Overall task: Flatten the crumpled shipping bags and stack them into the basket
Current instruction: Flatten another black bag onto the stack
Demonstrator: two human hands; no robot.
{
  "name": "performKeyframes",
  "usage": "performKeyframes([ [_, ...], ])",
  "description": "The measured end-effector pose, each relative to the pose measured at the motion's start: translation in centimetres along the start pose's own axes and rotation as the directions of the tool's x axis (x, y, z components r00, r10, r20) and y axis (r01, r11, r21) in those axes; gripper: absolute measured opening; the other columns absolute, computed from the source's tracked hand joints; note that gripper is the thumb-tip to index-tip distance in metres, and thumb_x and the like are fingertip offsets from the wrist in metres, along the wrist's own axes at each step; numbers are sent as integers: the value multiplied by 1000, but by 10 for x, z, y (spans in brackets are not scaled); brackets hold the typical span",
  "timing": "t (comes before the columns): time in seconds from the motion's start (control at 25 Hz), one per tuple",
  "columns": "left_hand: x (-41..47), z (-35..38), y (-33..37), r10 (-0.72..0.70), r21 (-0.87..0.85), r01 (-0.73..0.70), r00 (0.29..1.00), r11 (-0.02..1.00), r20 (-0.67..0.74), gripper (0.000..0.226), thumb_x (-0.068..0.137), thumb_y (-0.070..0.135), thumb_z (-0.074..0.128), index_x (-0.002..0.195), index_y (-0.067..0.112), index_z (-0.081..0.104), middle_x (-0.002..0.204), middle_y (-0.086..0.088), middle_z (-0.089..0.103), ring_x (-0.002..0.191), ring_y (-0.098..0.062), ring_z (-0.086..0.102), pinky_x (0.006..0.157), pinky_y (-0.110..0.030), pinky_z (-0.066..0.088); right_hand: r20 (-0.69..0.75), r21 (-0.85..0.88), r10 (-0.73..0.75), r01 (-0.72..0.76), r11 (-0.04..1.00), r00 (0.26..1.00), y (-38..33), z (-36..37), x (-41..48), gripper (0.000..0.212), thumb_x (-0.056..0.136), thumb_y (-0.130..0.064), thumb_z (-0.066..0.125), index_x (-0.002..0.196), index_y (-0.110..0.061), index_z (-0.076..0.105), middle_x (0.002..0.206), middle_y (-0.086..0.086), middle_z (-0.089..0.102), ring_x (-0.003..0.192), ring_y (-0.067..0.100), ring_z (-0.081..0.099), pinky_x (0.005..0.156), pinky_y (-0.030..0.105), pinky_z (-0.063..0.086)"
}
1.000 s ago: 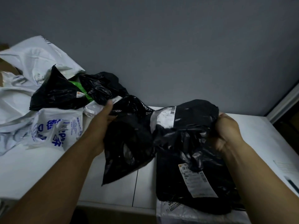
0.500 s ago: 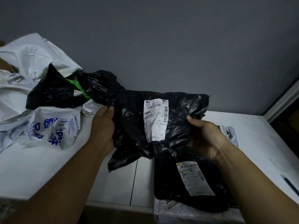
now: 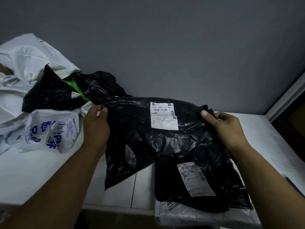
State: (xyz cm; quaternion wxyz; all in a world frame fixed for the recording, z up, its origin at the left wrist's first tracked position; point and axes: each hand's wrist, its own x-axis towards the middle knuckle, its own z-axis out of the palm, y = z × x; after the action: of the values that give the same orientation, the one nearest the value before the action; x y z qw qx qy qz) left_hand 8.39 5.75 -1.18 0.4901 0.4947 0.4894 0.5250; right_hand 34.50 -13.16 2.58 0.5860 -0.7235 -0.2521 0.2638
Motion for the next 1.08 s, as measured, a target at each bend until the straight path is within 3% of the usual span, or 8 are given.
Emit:
performKeyframes([
  [0.08,-4,3,0,-91,-45,92,996,995,14,21,102,23,49,114,16,65,105,1,69,102,-17,65,84,-27,55,211,283,120,-178,942,970,-2,-5,-6,36,79,-7,77,113,-3,66,100,20,75,82,32,75,66,37,62],
  [0.16,-9,4,7,-240,-173,260,962,950,129,25,102,31,50,115,19,67,110,-2,72,105,-21,68,80,-32,57,308,316,101,-201,927,946,-1,-11,-9,55,70,9,70,123,-6,63,110,21,73,87,34,74,68,39,63],
  [0.28,-17,2,23,-345,-304,578,750,758,565,49,95,50,52,127,15,65,124,-9,69,116,-26,65,91,-39,52,155,388,99,-153,909,983,5,-14,-7,59,68,19,65,122,-5,64,106,19,73,79,32,74,62,40,62],
  [0.44,-35,11,24,-386,-112,667,551,737,740,44,88,26,62,128,6,63,129,-15,65,119,-29,62,102,-45,49,-54,589,137,-79,804,989,9,-20,-2,47,82,24,52,120,-2,60,102,22,70,74,30,74,60,39,62],
  [0.52,-46,23,21,-421,-80,667,553,741,720,35,86,9,64,121,1,64,121,-18,69,108,-27,69,88,-40,58,-94,628,147,-56,776,985,12,-23,0,48,83,25,49,121,-3,58,102,22,69,73,29,74,60,39,61],
  [0.76,-26,43,7,-419,-361,577,800,733,429,31,91,-14,53,119,-4,60,121,-17,64,101,-19,67,66,-20,58,-241,562,146,15,827,959,22,-63,6,53,83,27,39,123,-2,58,100,13,68,84,28,67,62,32,60],
  [0.92,-45,60,-3,-515,-417,691,720,590,465,30,90,20,69,112,2,60,127,-23,60,112,-28,64,93,-38,55,-168,479,191,-90,873,967,25,-74,-1,51,82,27,39,122,0,56,98,16,69,76,28,69,59,36,61],
  [1.08,-71,78,-17,-666,-26,766,575,642,476,45,86,25,75,120,4,54,125,-26,54,112,-35,60,90,-53,54,66,84,385,-389,917,921,23,-70,-16,15,88,4,54,100,2,62,89,19,69,72,32,71,53,36,58],
])
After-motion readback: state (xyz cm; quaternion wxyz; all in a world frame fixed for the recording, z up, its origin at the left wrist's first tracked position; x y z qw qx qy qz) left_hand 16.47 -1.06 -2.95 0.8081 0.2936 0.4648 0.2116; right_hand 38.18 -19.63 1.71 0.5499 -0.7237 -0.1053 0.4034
